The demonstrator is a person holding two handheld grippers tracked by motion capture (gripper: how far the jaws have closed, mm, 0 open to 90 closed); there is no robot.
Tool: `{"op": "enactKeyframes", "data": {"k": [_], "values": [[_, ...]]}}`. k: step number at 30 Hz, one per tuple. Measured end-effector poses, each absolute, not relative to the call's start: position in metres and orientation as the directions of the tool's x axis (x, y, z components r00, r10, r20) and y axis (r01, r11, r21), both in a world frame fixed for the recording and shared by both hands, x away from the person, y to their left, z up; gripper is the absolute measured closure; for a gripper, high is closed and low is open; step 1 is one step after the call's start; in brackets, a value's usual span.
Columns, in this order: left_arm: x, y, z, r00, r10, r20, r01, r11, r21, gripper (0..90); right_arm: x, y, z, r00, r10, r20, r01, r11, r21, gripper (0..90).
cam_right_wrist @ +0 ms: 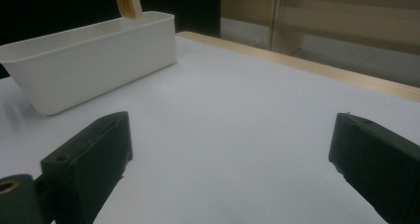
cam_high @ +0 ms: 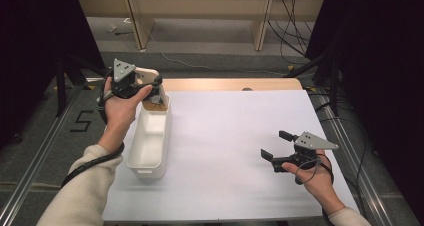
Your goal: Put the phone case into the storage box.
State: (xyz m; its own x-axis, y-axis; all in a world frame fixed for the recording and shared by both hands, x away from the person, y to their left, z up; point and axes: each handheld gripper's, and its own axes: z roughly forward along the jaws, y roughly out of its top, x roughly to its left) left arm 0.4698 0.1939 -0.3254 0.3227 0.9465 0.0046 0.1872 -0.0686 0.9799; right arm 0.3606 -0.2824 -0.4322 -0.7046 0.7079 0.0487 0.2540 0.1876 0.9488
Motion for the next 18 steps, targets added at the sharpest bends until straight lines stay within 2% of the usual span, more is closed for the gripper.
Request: {"op": "enactKeyframes", "data": {"k": [18], "values": [[0.4787, 0.1935, -0.3297, 0.308, 0.951, 0.013, 0.203, -0.079, 0.976, 10.3, 0.3608, -0.2826, -0.4325, -0.706, 0.706, 0.048, 0.253, 0.188, 0.949, 4.2]]}}
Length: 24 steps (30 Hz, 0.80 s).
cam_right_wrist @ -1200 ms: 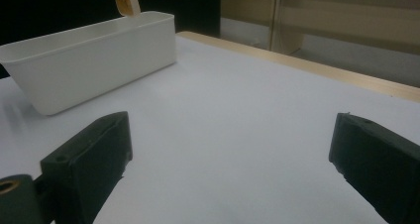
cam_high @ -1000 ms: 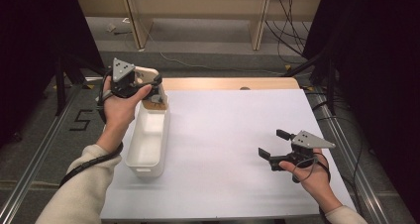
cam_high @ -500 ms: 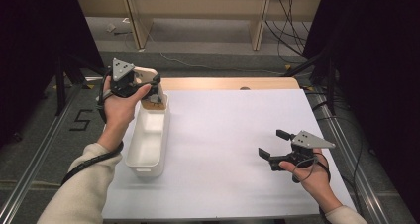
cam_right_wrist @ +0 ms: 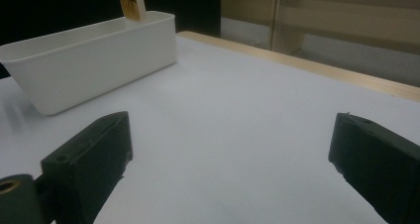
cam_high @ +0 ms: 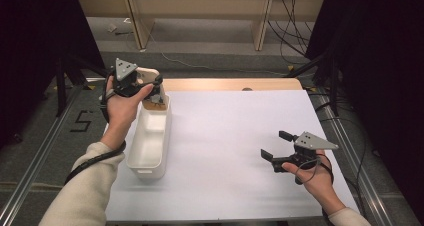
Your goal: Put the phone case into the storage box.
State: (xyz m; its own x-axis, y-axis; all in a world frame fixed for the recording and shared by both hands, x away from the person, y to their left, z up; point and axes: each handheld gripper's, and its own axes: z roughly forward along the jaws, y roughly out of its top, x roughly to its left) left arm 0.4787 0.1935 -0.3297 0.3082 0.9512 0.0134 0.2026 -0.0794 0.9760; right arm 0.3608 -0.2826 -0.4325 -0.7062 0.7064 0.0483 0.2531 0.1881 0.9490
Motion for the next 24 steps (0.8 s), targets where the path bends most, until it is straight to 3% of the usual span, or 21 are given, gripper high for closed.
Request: {"op": "enactKeyframes", "data": {"k": [24], "values": [[0.49, 0.195, -0.335, 0.29, 0.957, 0.017, 0.229, -0.086, 0.97, 10.2, 0.361, -0.283, -0.433, -0.707, 0.706, 0.051, 0.255, 0.187, 0.949, 4.5]]}}
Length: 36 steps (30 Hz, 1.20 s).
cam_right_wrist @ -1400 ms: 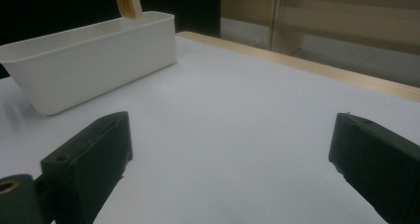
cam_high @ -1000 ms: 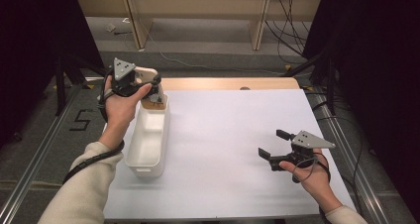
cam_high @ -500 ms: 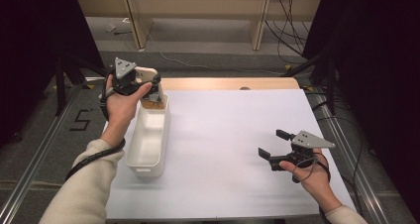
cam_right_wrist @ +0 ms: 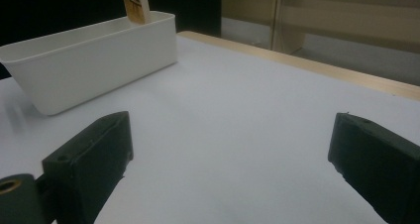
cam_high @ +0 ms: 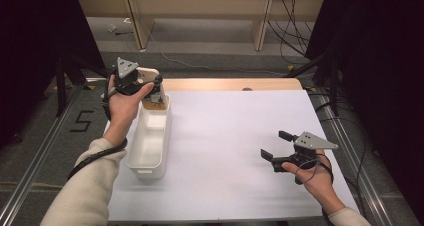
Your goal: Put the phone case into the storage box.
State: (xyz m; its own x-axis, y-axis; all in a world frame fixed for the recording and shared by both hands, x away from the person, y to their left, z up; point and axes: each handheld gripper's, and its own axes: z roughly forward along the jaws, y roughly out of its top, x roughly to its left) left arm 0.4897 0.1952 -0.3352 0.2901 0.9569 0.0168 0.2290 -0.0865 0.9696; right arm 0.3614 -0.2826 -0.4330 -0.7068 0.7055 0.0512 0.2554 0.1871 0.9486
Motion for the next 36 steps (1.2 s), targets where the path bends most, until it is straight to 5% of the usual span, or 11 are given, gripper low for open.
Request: {"op": "enactKeyframes", "data": {"k": [36], "values": [[0.498, 0.199, -0.346, 0.27, 0.963, 0.004, 0.26, -0.077, 0.963, 10.2, 0.361, -0.283, -0.433, -0.709, 0.703, 0.052, 0.256, 0.188, 0.948, 4.8]]}}
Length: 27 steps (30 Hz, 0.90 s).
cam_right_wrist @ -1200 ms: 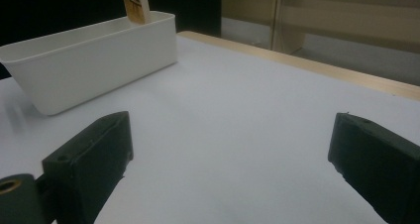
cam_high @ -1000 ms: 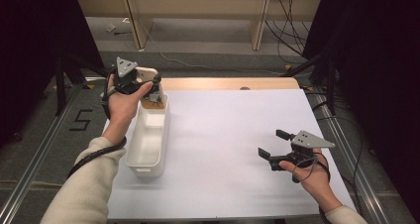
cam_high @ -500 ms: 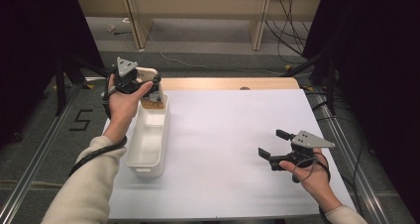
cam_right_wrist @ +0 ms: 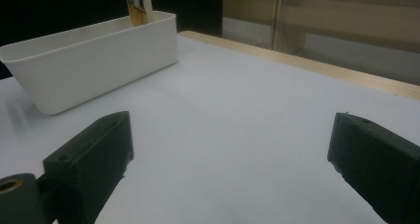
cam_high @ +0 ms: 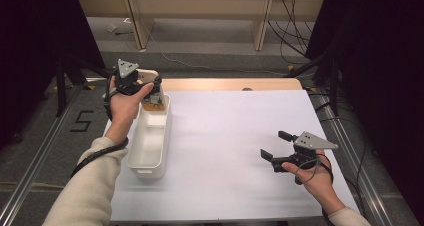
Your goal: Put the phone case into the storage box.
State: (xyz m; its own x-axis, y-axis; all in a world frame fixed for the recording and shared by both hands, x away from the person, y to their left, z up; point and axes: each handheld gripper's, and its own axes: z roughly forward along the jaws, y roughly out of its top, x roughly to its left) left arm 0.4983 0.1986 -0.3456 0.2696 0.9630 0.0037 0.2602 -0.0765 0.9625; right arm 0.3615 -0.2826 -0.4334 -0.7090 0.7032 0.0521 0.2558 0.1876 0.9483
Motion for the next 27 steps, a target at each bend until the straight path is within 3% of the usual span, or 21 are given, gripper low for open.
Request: {"op": "enactKeyframes", "data": {"k": [27], "values": [[0.5036, 0.1996, -0.3523, 0.258, 0.966, 0.007, 0.278, -0.081, 0.957, 10.0, 0.3615, -0.2826, -0.4336, -0.71, 0.703, 0.053, 0.257, 0.188, 0.948, 5.0]]}}
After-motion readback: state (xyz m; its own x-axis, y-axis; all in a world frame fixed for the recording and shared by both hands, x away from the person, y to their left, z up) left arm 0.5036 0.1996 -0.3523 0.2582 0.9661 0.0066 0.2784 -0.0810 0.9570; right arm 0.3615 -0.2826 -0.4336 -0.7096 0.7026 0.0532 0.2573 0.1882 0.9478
